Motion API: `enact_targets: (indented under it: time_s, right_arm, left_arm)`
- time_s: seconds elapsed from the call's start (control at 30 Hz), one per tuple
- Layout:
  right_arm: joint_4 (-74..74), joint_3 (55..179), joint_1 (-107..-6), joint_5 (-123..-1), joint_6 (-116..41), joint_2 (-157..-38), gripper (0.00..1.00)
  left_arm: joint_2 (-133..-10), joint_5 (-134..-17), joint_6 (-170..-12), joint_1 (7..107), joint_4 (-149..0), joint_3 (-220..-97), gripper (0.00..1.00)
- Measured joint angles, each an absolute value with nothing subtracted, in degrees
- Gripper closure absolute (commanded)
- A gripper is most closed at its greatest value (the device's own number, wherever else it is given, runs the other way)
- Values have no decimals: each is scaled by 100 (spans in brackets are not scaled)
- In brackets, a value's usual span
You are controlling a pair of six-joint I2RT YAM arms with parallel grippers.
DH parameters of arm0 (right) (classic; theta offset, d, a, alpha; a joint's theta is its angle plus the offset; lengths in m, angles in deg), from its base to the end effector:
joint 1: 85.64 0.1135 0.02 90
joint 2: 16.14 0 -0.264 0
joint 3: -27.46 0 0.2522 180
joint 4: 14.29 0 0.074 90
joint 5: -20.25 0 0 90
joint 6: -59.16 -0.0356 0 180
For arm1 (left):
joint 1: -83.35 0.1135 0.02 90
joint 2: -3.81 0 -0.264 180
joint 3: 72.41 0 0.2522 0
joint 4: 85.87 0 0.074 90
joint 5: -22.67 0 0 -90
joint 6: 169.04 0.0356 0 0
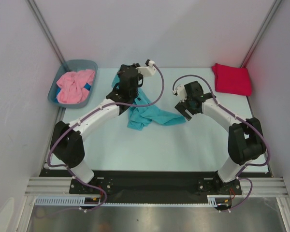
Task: Fold and stack the t-shirts
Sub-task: Flatten the tshirt out
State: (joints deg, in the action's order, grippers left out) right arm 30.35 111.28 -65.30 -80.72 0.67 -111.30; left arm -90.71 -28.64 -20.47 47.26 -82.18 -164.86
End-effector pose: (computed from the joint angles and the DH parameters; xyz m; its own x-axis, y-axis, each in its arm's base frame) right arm 0.3324 0.1160 0.2365 -0.5364 -0.7461 -0.3946 -0.6120 0.6658 -0.4269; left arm 0.3316 -0.2142 0.3574 -0.0788 0.8816 -0.4653 0.0469 0.4695 0.8817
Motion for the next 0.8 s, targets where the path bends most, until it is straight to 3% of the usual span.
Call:
enact_targets:
  time_s: [0.4,0.57,0.8]
  right_arm:
    - [3358,11228,-6386,-7280,-250,-11281,0]
    - [3843,11749,-6652,-6157,-844,-11762,14]
    - [4123,12201,-7295,-5230,-1489,-12247,13]
  left_arm:
    - [-9515,-2698,-1783,4754,-8353,-17035,100]
    - [-9635,-2693,-1695,4756,-8323,-17481,100]
    - [-9761,-2601,-1448,4761,-8220,-18377,100]
